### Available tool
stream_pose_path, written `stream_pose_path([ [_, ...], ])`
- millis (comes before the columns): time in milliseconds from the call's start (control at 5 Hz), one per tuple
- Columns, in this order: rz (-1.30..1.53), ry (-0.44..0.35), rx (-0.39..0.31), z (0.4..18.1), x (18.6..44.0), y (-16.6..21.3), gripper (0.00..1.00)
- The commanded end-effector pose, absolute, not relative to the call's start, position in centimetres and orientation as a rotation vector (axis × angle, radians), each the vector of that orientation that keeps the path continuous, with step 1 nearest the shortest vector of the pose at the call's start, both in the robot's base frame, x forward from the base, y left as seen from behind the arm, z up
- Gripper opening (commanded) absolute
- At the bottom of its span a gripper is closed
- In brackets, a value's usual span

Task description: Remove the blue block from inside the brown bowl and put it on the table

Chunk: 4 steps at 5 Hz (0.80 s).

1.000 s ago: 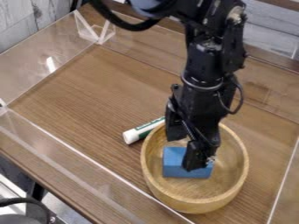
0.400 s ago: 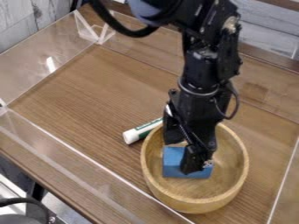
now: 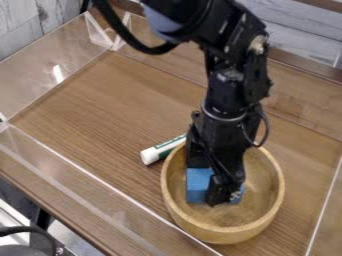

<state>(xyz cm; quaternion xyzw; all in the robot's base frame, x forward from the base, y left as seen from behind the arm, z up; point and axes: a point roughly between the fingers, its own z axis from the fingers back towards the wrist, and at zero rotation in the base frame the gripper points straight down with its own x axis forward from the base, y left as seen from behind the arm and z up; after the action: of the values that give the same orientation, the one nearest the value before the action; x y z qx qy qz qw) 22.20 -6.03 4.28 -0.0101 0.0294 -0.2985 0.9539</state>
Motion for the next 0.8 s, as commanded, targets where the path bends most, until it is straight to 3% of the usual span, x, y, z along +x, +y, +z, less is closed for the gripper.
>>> stream_pose_path([
  [0, -0.589, 0.017, -0.016, 5.0, 22.9, -5.9, 0.0],
  [600, -0.554, 0.033, 0.001, 6.3, 22.7, -5.4, 0.0],
])
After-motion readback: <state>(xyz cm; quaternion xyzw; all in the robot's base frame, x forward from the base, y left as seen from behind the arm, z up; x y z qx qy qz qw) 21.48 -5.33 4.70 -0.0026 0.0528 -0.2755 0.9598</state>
